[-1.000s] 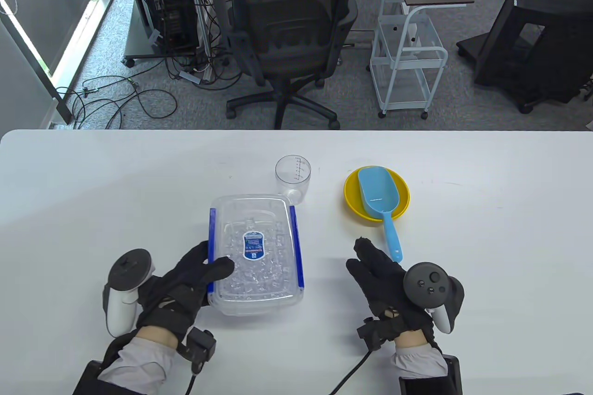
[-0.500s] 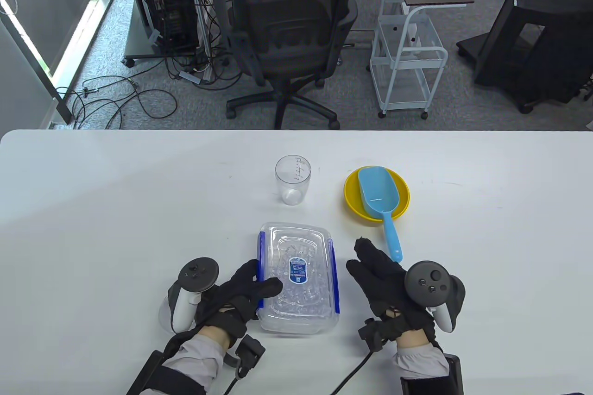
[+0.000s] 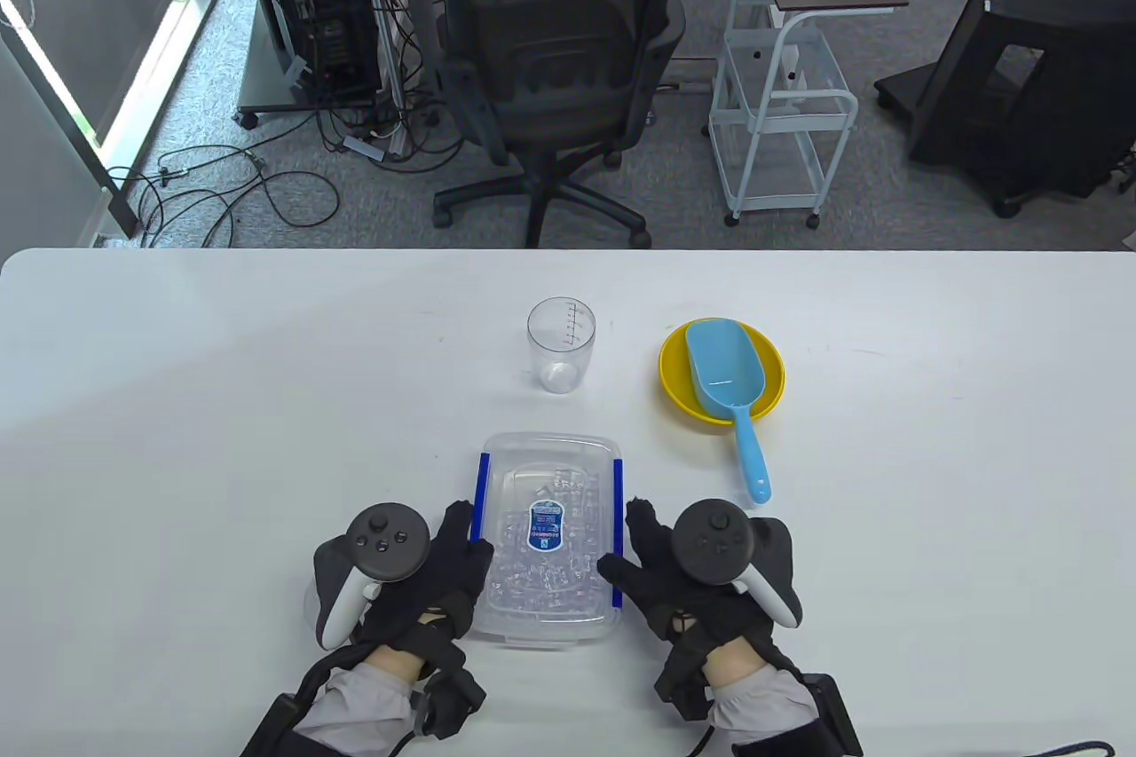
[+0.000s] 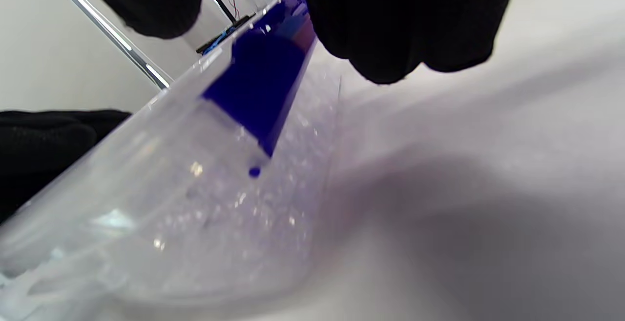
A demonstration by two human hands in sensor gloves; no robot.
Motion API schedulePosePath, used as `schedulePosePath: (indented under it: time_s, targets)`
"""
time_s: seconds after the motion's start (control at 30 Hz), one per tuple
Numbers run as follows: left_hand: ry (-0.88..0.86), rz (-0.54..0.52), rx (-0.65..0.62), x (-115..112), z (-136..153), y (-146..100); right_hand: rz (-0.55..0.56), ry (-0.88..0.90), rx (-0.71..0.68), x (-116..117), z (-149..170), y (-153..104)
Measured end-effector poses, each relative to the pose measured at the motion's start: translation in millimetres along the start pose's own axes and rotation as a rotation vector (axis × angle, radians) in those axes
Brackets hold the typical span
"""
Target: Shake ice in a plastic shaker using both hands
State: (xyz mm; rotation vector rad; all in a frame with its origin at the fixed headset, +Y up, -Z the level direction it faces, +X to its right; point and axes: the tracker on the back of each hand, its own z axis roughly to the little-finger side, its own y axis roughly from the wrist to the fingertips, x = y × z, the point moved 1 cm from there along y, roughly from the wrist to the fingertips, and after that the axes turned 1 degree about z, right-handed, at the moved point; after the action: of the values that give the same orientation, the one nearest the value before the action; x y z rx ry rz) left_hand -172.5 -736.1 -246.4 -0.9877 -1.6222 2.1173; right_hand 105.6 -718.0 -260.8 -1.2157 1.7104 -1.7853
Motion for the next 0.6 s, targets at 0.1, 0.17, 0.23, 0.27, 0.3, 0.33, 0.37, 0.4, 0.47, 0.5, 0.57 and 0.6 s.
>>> schedulePosePath:
  time_s: [0.1, 0.17, 0.23, 0.27, 0.3, 0.33, 0.37, 0.4, 0.47, 0.5, 0.57, 0.6]
  targets:
    - [0.121, -0.039, -0.027, 2.0, -1.8, -4.1, -0.074, 0.037, 0.040, 12.1, 6.0, 6.0]
    - [0.232, -0.035, -0.034, 2.4, -6.5, -6.2, -0.111, 0.208, 0.083, 17.3, 16.8, 9.1]
    - [0.260, -0.053, -0.051, 0.1, -7.9, -6.5, -0.131, 0.370, 0.132, 21.3, 28.2, 11.4]
    - [0.259, -0.057, -0.054, -1.1, -8.2, -6.7, -0.142, 0.430, 0.143, 22.8, 31.8, 12.0]
    - [0.284, -0.062, -0.084, -2.6, -9.1, -6.7, -0.161, 0.512, 0.155, 25.0, 36.2, 13.4]
    - [0.345, -0.090, -0.121, -3.4, -10.7, -7.4, -0.156, 0.553, 0.152, 26.3, 37.7, 13.5]
    - [0.377, -0.103, -0.135, -4.1, -12.0, -7.7, -0.149, 0.555, 0.151, 26.2, 38.0, 13.7]
    - [0.421, -0.116, -0.146, -6.4, -15.0, -8.4, -0.148, 0.542, 0.146, 25.4, 37.3, 13.4]
    - [0.486, -0.141, -0.157, -9.5, -19.3, -8.9, -0.139, 0.529, 0.145, 24.3, 36.7, 13.2]
    - [0.509, -0.152, -0.163, -10.8, -20.8, -8.6, -0.138, 0.531, 0.144, 24.1, 37.1, 13.5]
    - [0.501, -0.147, -0.156, -10.8, -20.9, -8.0, -0.143, 0.557, 0.141, 23.8, 39.4, 13.6]
    - [0.492, -0.144, -0.155, -10.6, -20.7, -7.8, -0.150, 0.564, 0.140, 23.9, 39.7, 13.1]
